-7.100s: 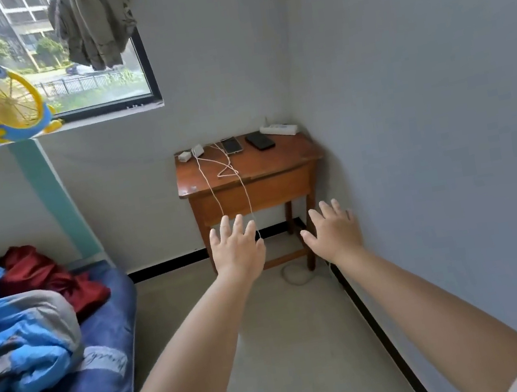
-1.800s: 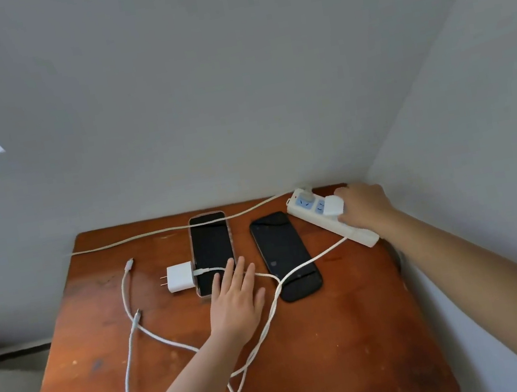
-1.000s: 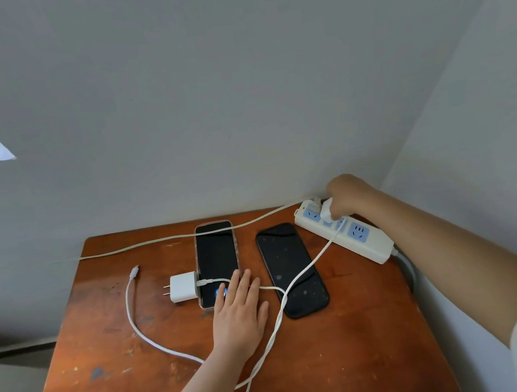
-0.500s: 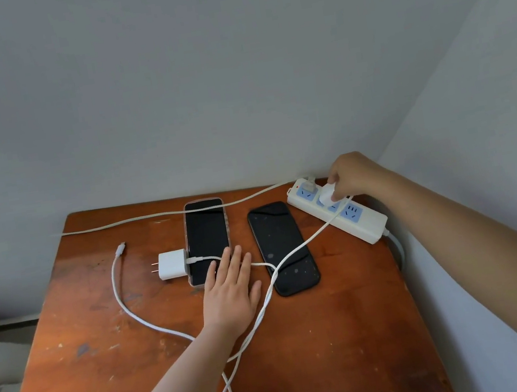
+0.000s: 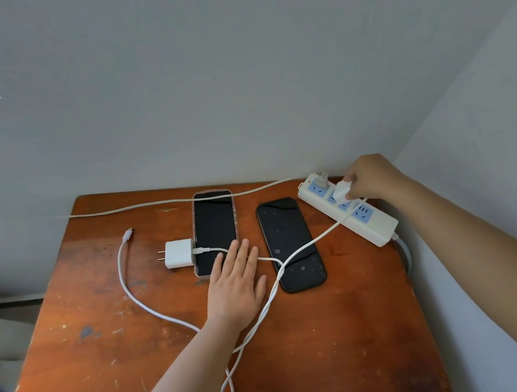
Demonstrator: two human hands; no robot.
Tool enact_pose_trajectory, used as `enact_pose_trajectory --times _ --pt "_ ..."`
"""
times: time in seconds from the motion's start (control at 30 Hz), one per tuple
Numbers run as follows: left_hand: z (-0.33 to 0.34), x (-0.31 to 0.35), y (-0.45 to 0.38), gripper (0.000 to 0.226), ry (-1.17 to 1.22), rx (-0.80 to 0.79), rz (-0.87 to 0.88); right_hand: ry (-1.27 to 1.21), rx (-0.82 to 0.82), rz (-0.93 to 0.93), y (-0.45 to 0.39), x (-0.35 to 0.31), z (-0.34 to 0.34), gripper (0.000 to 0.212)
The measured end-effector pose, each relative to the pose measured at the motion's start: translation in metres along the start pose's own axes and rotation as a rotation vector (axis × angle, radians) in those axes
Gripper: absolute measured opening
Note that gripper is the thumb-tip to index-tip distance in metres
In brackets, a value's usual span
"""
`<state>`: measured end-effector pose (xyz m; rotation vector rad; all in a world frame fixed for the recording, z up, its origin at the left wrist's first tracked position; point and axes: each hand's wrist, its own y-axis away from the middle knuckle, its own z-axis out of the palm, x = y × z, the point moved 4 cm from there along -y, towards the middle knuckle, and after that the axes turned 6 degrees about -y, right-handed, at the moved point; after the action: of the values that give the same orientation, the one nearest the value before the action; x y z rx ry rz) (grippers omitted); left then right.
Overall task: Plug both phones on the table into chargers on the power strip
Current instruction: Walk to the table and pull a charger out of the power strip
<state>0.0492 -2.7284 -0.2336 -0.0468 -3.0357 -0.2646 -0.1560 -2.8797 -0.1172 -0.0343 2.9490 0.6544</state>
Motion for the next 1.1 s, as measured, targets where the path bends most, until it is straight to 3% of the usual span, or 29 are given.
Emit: enact_pose_trajectory --times 0.2,0.37,0.57,0.67,0.8,1.03,1.1 --pt "0.001 0.000 -0.001 0.088 -0.009 0.046 0.018 -0.025 -0.039 -0.008 0.001 0.000 -0.003 0.045" --pt "0.002 0.001 -0.001 0.105 0.040 0.063 0.047 0.045 -0.075 -0.016 -0.005 -0.012 -0.004 0.043" --pt "-0.001 0.003 -0.002 0.087 0.038 0.047 0.047 0.127 -0.089 -0.012 -0.015 -0.023 -0.001 0.037" --pt "0.001 0.004 -0.003 0.082 0.014 0.044 0.045 0.105 -0.049 -0.025 -0.018 -0.026 0.001 0.017" --pt "0.004 0.002 -0.002 0.069 -0.015 0.072 0.020 0.049 0.025 0.018 -0.021 -0.028 0.005 0.045" --pt "0.003 0.002 -0.003 0.063 -0.043 0.081 0.011 -0.012 0.037 0.039 -0.020 -0.012 0.014 0.024" --pt "0.003 0.001 -0.004 0.062 -0.053 0.090 0.008 -0.040 0.000 0.054 -0.022 -0.012 0.011 0.034"
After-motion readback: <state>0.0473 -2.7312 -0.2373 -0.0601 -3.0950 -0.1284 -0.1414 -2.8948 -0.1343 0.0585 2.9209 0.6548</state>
